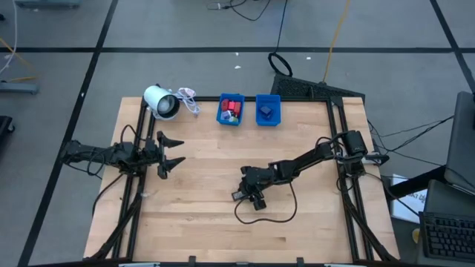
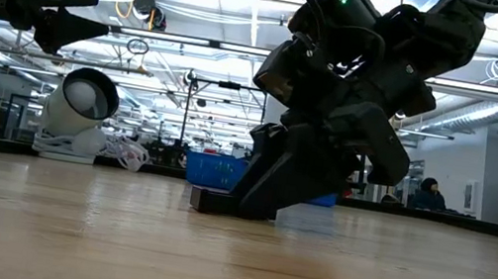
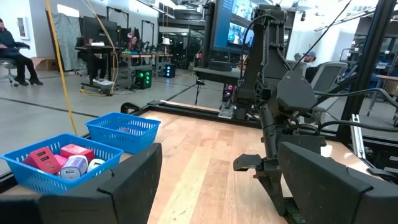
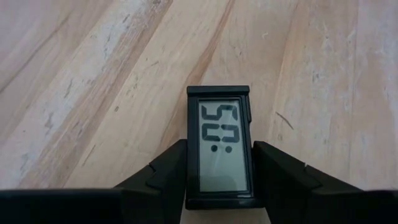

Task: Pick & Place Office items
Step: Put the black digital clock into the right basket

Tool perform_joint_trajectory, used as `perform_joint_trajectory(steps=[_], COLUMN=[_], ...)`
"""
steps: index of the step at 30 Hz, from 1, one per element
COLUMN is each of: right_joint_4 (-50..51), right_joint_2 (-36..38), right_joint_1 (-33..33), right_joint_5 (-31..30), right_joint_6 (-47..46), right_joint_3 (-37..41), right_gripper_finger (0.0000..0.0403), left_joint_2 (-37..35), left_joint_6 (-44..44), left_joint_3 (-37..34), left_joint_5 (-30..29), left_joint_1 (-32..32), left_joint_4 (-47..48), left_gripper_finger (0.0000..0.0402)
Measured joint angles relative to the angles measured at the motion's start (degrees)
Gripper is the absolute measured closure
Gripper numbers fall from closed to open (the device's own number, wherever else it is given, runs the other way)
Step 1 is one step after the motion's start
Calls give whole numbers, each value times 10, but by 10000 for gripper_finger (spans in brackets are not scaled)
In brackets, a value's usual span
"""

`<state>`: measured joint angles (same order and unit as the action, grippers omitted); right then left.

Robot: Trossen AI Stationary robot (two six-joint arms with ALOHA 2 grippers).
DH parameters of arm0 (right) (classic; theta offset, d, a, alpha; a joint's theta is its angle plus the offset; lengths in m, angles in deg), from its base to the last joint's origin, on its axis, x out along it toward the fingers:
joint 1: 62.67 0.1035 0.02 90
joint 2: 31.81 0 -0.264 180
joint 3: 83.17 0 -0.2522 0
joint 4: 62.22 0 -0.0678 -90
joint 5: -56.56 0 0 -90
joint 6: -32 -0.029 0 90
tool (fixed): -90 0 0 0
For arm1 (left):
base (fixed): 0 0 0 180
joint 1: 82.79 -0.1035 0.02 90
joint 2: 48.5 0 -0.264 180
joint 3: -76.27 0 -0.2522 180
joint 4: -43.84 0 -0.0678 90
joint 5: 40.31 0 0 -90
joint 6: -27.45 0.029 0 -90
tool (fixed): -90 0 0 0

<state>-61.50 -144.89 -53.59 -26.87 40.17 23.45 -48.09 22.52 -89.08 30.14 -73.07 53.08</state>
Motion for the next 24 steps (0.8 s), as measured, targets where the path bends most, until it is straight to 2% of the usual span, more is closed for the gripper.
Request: perform_joint_trajectory(steps=[24], right_joint_4=[-2], right_joint_2=[0], right_joint_1=[0], right_joint_5=[-2], right_joint_6=[-11], right_joint_3=[0], right_gripper_finger=[248], left_joint_2=[0], left_joint_6=[0], left_joint_3=[0], left_joint_5=[0], left_joint_1=[0], left_joint_4=[0], left_gripper_finger=[78])
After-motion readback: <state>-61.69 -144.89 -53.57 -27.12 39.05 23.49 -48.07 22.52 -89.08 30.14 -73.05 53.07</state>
